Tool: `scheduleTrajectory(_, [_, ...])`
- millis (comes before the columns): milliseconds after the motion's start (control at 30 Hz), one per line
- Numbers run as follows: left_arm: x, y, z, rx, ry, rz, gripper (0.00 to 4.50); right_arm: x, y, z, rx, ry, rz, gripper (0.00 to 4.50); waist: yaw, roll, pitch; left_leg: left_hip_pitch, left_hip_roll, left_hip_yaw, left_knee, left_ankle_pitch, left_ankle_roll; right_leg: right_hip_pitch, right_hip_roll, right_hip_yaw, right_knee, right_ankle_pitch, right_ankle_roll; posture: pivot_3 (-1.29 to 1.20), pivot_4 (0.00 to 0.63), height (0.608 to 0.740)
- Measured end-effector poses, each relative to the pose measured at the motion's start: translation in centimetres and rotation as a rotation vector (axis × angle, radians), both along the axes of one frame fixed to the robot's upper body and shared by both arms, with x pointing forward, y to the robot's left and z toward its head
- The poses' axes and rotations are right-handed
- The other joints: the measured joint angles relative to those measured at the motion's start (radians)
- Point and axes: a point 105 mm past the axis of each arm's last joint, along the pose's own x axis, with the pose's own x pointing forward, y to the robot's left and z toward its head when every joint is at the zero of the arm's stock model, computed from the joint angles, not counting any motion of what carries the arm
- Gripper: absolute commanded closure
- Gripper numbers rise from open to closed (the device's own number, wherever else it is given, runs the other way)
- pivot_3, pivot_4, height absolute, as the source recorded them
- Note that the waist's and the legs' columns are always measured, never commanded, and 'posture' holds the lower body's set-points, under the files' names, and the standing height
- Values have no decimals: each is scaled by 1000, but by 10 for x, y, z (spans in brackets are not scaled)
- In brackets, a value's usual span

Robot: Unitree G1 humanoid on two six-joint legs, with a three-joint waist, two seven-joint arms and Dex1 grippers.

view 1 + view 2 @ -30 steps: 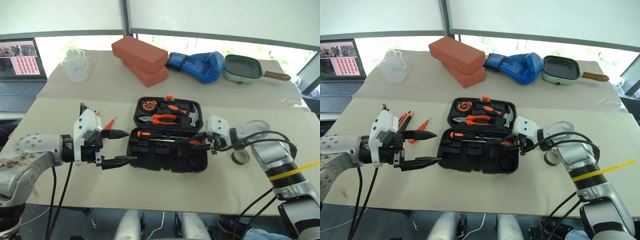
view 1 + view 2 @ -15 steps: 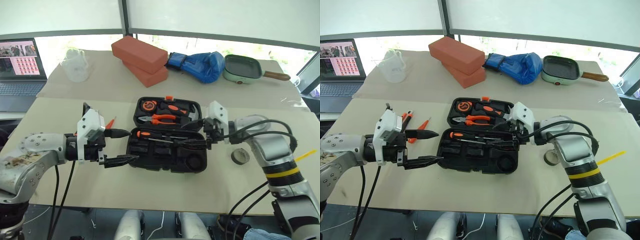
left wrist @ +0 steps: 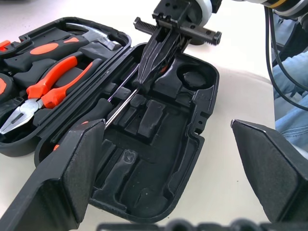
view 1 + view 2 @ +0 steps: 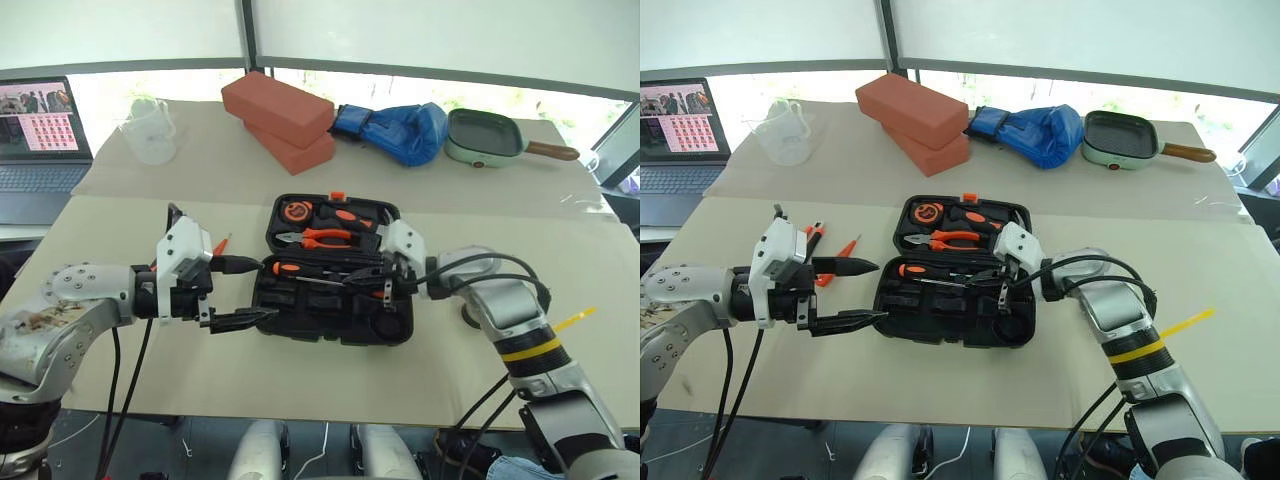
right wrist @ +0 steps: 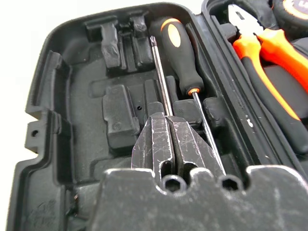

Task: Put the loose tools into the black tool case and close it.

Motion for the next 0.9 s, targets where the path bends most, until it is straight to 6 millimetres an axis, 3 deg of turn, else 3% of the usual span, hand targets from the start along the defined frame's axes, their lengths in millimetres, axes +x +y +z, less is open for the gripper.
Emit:
scheduleTrajectory(533, [2,-4,-7,28,16,-10,0,3,8,-12,-40,-44,5,4485,-2,-1,-1,9,0,2,0,1,-1,5,1,2,1,-1,-1,0,150,738])
scheduleTrajectory(700, [4,-3,-7,21,18,-4,0,-5,12,-6,-6,-37,29,4485,-2,-1,-1,9,1,2,0,1,-2,4,1,2,2,-1,-1,0,150,738])
scheduleTrajectory(800, [7,0,-7,13,20,18,0,-16,20,17,113,-2,56,4485,-3,-1,-1,5,1,2,0,1,-2,0,1,3,3,0,-2,0,150,738])
scheduleTrajectory(833, [9,2,-4,7,13,36,0,-20,20,38,173,-18,67,4485,-3,-1,-1,5,1,1,0,1,-2,0,1,2,4,0,-2,0,150,738])
scheduleTrajectory(867, [10,7,0,0,0,65,0,-25,15,59,212,-44,78,3920,-2,-1,-1,5,1,1,0,1,-2,0,0,2,3,0,-2,0,150,738])
scheduleTrajectory(900, [11,9,2,-5,-8,81,0,-27,12,69,220,-62,81,3766,-1,-1,-1,5,1,1,0,1,-2,1,0,2,3,0,-2,0,150,738])
